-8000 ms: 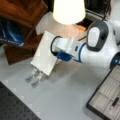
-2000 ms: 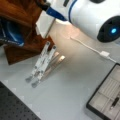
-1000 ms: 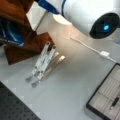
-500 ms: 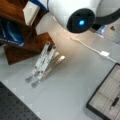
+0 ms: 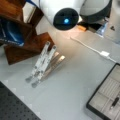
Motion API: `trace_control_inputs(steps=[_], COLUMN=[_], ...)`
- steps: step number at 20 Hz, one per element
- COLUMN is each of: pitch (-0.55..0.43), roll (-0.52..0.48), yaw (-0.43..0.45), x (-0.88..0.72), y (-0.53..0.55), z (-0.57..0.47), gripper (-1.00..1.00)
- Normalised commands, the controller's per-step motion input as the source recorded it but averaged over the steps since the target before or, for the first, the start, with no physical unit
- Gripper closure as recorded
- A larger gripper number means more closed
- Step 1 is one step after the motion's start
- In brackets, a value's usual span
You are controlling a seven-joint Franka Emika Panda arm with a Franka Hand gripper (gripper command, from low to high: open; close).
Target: Open the box. Pick up the pen. Place the pen in the box. Pick up the book. Place the book on the shelf.
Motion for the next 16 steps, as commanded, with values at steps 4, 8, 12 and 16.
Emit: trace_control_inputs(steps=[4,8,12,16], pitch=[-0.117,-0.150,-0.154,-0.167], roll=[-0.057,-0.084,-0.111,-0.126], yaw=[0.317,0.301,0.267,0.225], x=[-0.50,-0.39,-0.29,-0.22], y=[-0.19,-0.23,-0.18,-0.10], z=[-0.05,-0.05,0.00,-0.04], gripper=[1.00,1.00,1.00,1.00])
